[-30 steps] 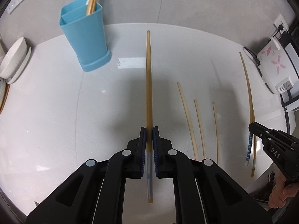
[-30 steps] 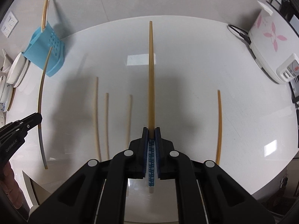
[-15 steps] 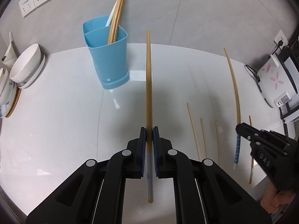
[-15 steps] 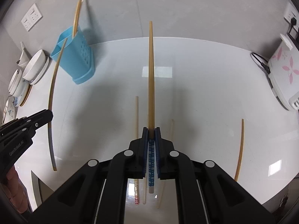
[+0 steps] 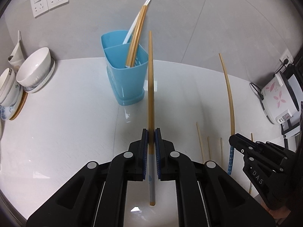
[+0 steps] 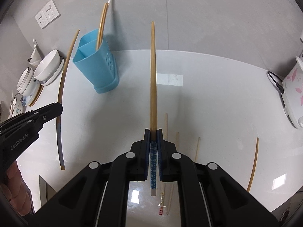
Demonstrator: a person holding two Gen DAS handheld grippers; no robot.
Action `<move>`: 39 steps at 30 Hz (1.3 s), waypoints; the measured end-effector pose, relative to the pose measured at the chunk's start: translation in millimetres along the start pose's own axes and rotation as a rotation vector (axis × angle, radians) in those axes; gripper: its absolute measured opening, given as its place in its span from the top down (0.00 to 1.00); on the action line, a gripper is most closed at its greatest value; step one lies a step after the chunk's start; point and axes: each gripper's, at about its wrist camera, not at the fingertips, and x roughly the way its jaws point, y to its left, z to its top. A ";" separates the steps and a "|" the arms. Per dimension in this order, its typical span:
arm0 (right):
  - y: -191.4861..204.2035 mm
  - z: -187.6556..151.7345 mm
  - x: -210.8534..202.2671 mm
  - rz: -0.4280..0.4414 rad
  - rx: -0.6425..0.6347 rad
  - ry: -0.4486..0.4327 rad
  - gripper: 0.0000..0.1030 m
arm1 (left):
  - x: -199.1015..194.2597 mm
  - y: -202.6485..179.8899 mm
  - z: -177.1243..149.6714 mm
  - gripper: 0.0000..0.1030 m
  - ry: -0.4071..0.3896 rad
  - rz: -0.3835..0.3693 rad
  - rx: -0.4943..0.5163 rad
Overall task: Organize utensils
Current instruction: 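Lower the left tool's chopstick into the blue holder and open the left tool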
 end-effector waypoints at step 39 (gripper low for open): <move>60.2 96.7 1.9 0.046 0.078 -0.230 0.94 | -9.8 57.0 105.0 0.93 -0.366 -0.137 0.104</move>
